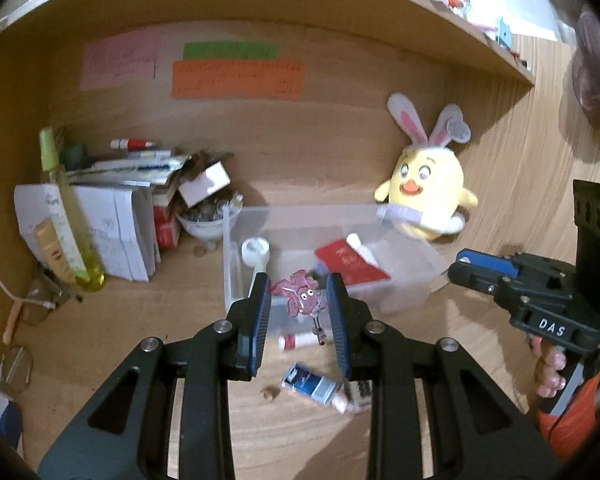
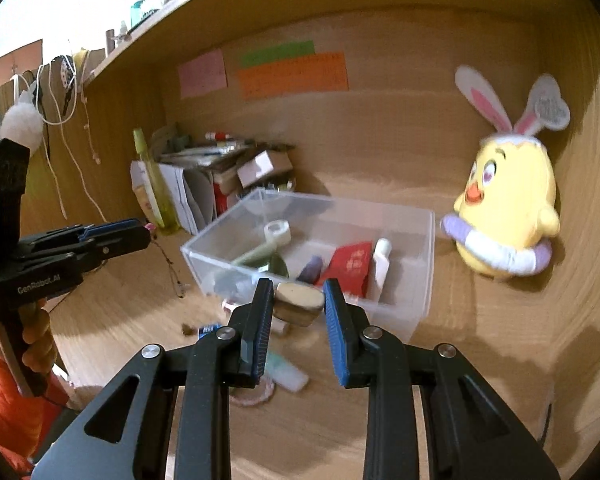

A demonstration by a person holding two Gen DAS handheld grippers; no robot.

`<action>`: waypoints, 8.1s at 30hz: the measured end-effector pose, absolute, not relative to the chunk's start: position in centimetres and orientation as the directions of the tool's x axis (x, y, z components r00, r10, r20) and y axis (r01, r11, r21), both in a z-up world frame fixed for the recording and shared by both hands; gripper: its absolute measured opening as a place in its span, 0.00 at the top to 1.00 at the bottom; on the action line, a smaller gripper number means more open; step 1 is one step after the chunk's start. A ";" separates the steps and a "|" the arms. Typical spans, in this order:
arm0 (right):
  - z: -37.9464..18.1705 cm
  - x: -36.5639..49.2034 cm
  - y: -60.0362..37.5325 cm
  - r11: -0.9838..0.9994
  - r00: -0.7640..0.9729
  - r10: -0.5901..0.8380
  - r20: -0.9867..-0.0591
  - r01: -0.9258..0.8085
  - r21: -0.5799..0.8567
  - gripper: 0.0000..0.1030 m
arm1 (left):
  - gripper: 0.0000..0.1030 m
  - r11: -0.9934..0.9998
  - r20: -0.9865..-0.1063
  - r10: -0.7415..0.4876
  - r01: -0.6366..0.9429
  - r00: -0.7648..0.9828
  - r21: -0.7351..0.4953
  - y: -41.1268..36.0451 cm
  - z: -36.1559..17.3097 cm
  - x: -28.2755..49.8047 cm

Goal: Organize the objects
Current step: 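Carry the pink keychain and beige eraser over the clear bin with both tools, then open both tools to release the keychain and eraser into the bin, then grasp the mint-green bottle with the right tool while the left tool grasps a small brown bead, then carry the mint-green bottle and brown bead over the clear bin with both tools, then open both tools to drop the mint-green bottle and bead into the bin, then grasp the blue Max card box with the left tool while the right tool grasps the white domino tile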

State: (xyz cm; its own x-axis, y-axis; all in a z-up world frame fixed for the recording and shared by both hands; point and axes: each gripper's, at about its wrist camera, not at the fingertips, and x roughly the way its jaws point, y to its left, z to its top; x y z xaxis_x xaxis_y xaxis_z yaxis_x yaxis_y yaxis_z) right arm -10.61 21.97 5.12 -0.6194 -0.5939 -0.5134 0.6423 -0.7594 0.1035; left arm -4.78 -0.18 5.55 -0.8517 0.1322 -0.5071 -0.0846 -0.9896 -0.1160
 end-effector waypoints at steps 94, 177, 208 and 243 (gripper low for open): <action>-1.6 -12.0 18.6 -0.751 -0.548 -0.439 -0.712 0.659 -0.045 0.32 | 0.31 -0.997 -0.725 0.078 -0.045 -0.684 -0.065 -3.7 -2.5 -5.2; 5.3 -12.5 20.8 -0.756 -0.594 -0.583 -0.554 0.647 0.101 0.79 | 0.88 -0.992 -0.543 0.129 -0.101 -0.830 -0.082 -0.5 3.8 -6.2; 1.0 -21.7 17.7 -0.846 -0.596 -0.452 -0.664 0.522 0.108 0.79 | 0.88 -0.985 -0.647 0.145 -0.045 -0.748 -0.168 -1.4 0.0 -14.6; 3.3 -15.7 18.0 -0.815 -0.622 -0.485 -0.615 0.576 0.062 0.42 | 0.25 -0.989 -0.610 0.117 -0.036 -0.784 -0.143 -2.9 2.2 -8.3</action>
